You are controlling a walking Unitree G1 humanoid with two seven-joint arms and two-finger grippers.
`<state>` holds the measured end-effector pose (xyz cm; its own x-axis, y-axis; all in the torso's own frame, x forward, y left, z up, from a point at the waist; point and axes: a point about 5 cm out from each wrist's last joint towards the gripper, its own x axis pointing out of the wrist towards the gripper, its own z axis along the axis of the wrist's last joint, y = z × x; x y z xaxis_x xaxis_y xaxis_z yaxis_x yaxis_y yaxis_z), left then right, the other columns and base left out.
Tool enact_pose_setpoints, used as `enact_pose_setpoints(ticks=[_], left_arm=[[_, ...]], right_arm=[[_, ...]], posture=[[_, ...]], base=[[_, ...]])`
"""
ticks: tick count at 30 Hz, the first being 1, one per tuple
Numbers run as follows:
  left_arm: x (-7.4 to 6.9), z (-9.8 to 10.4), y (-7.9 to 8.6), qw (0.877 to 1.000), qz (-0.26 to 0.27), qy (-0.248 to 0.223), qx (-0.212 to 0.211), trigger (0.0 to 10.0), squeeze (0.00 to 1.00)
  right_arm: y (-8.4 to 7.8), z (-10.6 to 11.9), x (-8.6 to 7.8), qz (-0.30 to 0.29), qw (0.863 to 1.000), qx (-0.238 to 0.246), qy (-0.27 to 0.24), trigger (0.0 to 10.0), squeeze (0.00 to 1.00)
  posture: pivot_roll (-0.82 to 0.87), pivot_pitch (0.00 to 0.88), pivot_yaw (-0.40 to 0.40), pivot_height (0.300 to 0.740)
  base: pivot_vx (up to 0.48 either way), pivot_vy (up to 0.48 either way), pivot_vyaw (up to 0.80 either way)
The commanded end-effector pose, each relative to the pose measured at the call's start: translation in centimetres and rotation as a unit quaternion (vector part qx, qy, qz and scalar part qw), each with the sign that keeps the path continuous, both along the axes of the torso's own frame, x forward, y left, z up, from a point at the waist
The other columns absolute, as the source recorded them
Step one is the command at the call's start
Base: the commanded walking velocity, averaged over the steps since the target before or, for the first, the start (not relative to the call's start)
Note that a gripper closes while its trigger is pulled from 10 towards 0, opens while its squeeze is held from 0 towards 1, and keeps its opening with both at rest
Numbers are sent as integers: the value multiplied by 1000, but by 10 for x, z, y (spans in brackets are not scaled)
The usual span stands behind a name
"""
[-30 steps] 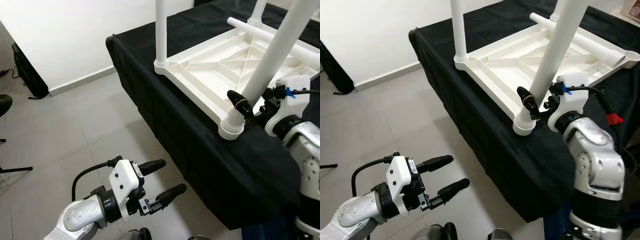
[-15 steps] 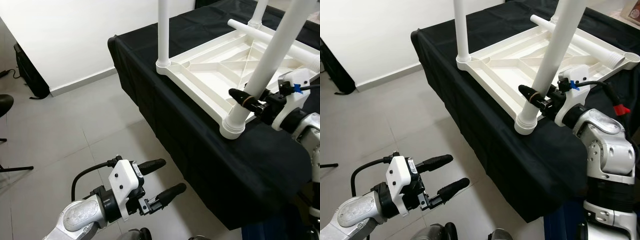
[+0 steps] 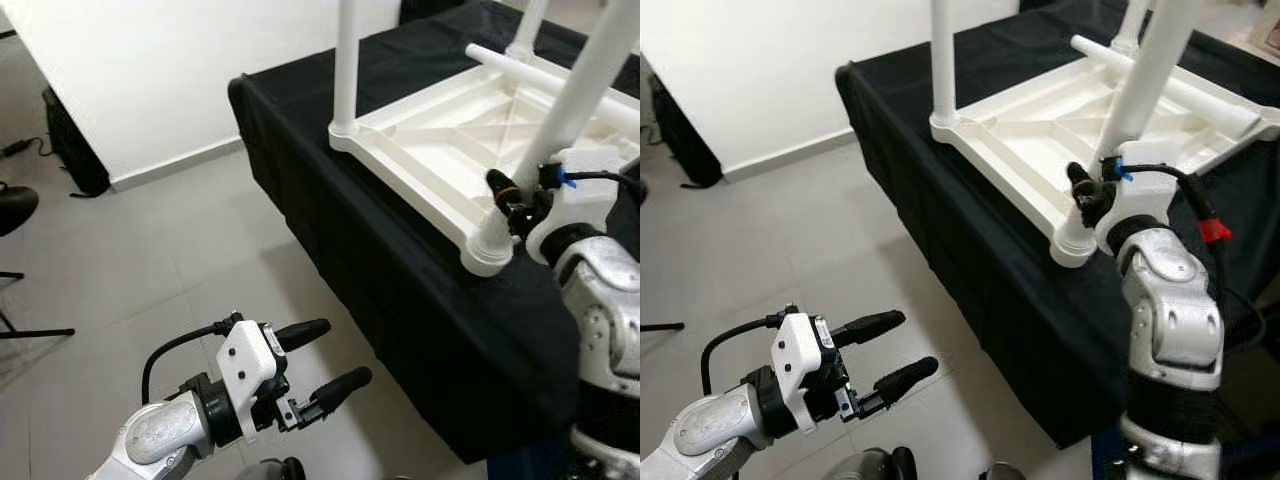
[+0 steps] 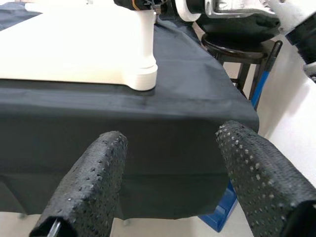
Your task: Building children table
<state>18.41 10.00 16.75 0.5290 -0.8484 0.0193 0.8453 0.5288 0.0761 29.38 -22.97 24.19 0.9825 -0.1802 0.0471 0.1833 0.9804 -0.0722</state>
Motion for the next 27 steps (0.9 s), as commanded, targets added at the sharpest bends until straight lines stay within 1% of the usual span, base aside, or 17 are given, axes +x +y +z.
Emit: enact_pose_setpoints(ticks=[1, 2, 3, 4, 5, 6, 8, 9, 10, 11, 15, 17, 19, 22, 24, 26, 27], left_arm=[[0, -3, 0, 1000, 0, 4, 5, 10000, 0], [1, -3, 0, 1000, 0, 3, 4, 10000, 0], [1, -3, 0, 1000, 0, 3, 4, 10000, 0], [2, -3, 1, 1000, 1, 2, 5, 10000, 0], [2, -3, 1, 1000, 1, 1, 6, 10000, 0], [2, -3, 1, 1000, 1, 1, 6, 10000, 0], [2, -3, 1, 1000, 1, 1, 6, 10000, 0], [2, -3, 1, 1000, 1, 1, 5, 10000, 0], [2, -3, 1, 1000, 1, 1, 5, 10000, 0], [2, -3, 0, 1000, 0, 1, 5, 10000, 0], [1, -3, 0, 1000, 0, 3, 3, 10000, 0], [0, -3, 0, 1000, 1, 3, 3, 10000, 0], [-1, -3, 0, 1000, 1, 5, 4, 10000, 0], [-2, -4, 0, 1000, 1, 6, 5, 10000, 0], [-3, -3, 1, 1000, 1, 7, 6, 10000, 0], [-3, -4, 1, 1000, 2, 7, 6, 10000, 0], [-3, -4, 1, 1000, 2, 7, 6, 10000, 0]], right_arm=[[-5, -24, -4, -46, 997, -6, 63, 0, 0], [2, -25, -3, -39, 997, 4, 64, 0, 0], [2, -25, -3, -39, 997, 4, 64, 0, 0], [9, -21, 1, -13, 998, 16, 56, 4941, 0], [13, -18, 3, 1, 998, 24, 50, 4941, 0], [17, -12, 5, 25, 999, 16, 36, 10000, 0], [19, -7, 6, 41, 999, 10, 26, 10000, 0], [20, -3, 6, 63, 997, 29, 25, 10000, 0], [20, -3, 6, 63, 997, 29, 25, 10000, 0], [18, 0, 7, 71, 997, 33, 21, 10000, 1000], [5, 18, 8, 132, 991, 19, -12, 10000, 1000], [2, 21, 8, 148, 989, 14, -15, 10000, 1000], [-11, 27, 9, 188, 982, 2, -7, 10000, 1000], [-13, 29, 9, 208, 978, 2, -3, 10000, 1000], [-19, 29, 8, 261, 965, -7, 13, 10000, 1000], [-21, 29, 8, 276, 961, -13, 21, 10000, 1000], [-22, 28, 7, 295, 955, -24, 29, 10000, 1000]], posture=[[-35, 178, 12, 740], [-36, 177, 12, 740], [-36, 177, 12, 740], [-40, 169, 11, 740], [-40, 169, 11, 740], [-40, 169, 9, 740], [-41, 170, 10, 740], [-44, 172, 13, 740], [-44, 172, 13, 740], [-41, 174, 10, 740], [-40, 180, 12, 740], [-40, 180, 12, 740], [-33, 188, 9, 740], [-33, 188, 10, 740], [-26, 192, 11, 740], [-25, 193, 10, 740], [-24, 192, 12, 740]], base=[[0, 0, 0], [0, 0, 0], [0, 0, 0], [0, 0, 0], [0, 0, 0], [0, 0, 0], [0, 0, 0], [0, 0, 0], [0, 0, 0], [0, 0, 0], [0, 0, 0], [0, 0, 0], [0, 0, 0], [0, 0, 0], [0, 0, 0], [0, 0, 0], [0, 0, 0]])
